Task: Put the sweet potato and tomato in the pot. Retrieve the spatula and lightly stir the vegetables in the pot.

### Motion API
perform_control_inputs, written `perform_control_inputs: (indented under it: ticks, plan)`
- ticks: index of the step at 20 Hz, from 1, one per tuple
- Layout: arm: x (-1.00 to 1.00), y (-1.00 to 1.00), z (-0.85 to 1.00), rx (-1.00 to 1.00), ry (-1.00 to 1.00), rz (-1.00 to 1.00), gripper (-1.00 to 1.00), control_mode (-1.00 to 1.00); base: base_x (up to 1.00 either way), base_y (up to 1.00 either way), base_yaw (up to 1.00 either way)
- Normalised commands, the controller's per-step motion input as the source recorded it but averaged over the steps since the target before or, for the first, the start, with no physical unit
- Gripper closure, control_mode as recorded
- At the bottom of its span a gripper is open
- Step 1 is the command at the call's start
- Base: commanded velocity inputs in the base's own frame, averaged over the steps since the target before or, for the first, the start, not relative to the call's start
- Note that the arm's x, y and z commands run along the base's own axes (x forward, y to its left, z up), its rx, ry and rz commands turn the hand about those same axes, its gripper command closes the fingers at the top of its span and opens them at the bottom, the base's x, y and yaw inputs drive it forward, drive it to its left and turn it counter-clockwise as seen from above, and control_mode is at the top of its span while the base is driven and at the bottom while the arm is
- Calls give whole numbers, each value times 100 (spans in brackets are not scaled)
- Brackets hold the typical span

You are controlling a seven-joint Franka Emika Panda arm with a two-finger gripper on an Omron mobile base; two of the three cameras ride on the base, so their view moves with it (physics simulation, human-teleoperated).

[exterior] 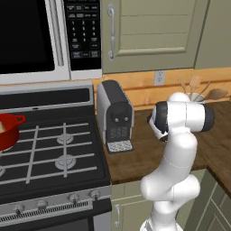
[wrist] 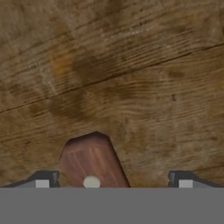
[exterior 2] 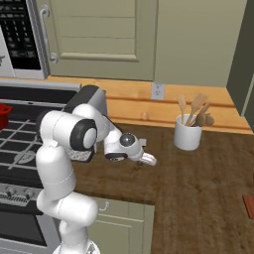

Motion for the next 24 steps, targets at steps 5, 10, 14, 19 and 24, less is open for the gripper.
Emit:
perform_control_inputs:
  ticks: [5,10,14,19,24]
  plan:
    - [34,-5,-45,0,17,-2,100,-100,0,0,0]
    - [3,-36,-26,0,10,0,100,-100,0,0,0]
    - [-15,-25,10,0,1,0,100,-100,0,0,0]
    - [-82,-4,87,0,-15,0,100,-100,0,0,0]
    - [-78,0,100,0,-20,5,100,-100,0,0,0]
